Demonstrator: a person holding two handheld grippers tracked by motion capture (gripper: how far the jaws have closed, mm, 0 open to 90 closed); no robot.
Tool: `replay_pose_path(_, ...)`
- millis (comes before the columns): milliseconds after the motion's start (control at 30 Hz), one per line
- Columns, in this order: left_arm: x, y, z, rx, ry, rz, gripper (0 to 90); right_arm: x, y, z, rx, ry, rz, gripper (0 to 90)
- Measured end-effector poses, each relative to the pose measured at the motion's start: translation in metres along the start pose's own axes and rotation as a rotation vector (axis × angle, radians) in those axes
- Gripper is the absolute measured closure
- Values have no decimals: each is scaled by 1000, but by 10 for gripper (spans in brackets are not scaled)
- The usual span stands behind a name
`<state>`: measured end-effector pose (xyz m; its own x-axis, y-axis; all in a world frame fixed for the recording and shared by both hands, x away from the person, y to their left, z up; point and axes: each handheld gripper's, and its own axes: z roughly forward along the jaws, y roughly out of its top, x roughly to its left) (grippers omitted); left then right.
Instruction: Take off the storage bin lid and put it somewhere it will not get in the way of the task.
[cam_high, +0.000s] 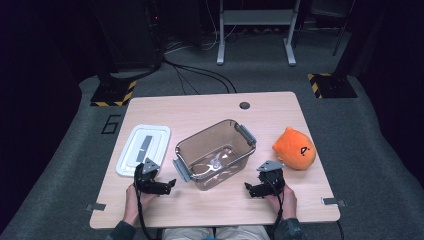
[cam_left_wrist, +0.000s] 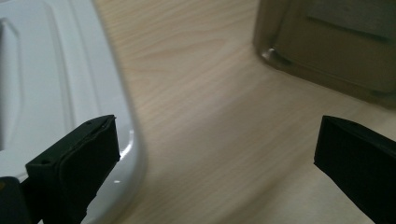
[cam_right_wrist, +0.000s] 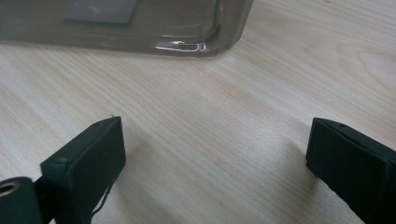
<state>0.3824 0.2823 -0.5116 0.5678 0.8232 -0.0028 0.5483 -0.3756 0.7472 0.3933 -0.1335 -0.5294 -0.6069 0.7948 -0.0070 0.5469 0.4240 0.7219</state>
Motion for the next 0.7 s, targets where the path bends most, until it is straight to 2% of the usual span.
replay_pose_path(33,-4,-1,1,-7,-27,17,0,0,0,0,-1,0,-4,39)
replay_pose_path(167,-16,-6,7,21,-67,85,0,0,0,0,-2,1,-4,40)
replay_pose_path(233,-20,-9,11,22,-72,93,0,0,0,0,4,2,-2,40)
replay_pose_path(300,-23,-12,16,48,-87,94,2,0,0,0,2,2,0,40)
replay_pose_path(467,-26,-13,15,49,-110,112,13,-1,0,0,0,5,-10,38)
replay_pose_path(633,-26,-12,15,49,-110,121,9,-1,0,0,9,6,-1,31)
replay_pose_path(700,-26,-11,16,50,-109,123,7,-2,0,0,8,2,-6,0)
